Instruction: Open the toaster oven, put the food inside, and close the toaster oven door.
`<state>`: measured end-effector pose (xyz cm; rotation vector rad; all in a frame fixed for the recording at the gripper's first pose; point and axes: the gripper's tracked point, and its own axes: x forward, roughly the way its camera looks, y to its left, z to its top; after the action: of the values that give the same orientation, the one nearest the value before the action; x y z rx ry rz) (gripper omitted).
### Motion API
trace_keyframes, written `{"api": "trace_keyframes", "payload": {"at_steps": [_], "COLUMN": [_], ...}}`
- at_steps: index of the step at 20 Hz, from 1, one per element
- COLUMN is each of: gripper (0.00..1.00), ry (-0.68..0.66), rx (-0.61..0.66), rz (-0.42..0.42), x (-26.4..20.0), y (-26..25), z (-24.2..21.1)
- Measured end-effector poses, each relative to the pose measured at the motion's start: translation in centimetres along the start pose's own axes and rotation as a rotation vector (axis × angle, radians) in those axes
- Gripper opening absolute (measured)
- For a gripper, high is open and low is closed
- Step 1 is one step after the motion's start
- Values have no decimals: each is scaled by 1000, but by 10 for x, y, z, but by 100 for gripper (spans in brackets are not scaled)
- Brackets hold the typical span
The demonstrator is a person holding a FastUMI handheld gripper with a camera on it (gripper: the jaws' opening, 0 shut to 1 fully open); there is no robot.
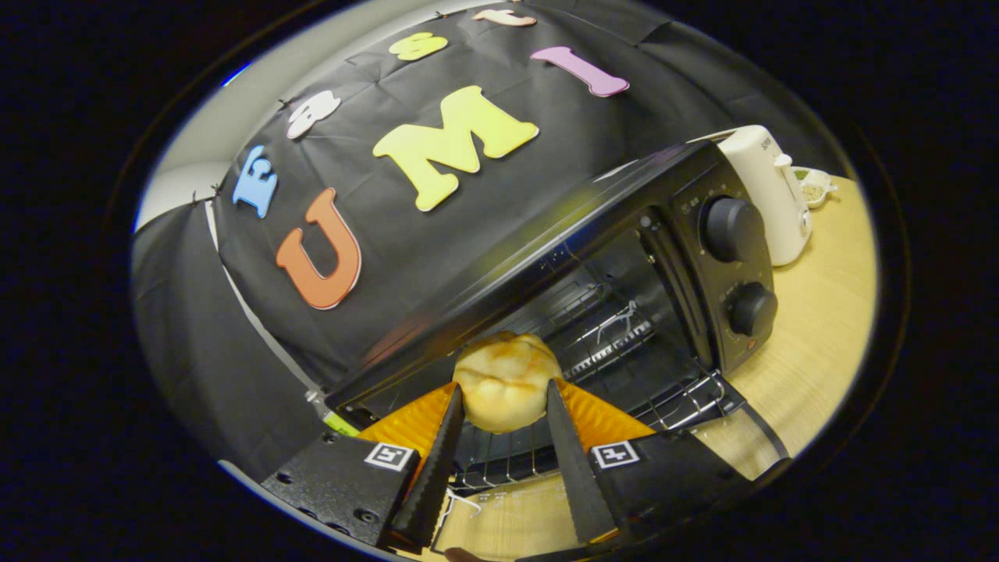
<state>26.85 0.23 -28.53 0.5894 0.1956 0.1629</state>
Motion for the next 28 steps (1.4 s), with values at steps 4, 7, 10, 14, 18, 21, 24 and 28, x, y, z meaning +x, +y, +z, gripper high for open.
{"api": "trace_keyframes", "payload": {"at_steps": [4, 7, 10, 14, 18, 21, 24, 28], "gripper": [76, 100, 100, 100, 100, 100, 100, 100], "ry": [-14, 8, 53, 53, 33, 85, 93, 208], "rx": [1, 10, 59, -31, -174, -323, -438, -441], "rz": [-4, -34, -51, -60, -87, -100, -203, -225], "x": [11, 1, -17, -59, -98, -120, -137, -159], "y": [-1, -8, -12, -10, -6, -5, -27, -32], "z": [5, -2, -10, -4, 14, 12, 5, -43]}}
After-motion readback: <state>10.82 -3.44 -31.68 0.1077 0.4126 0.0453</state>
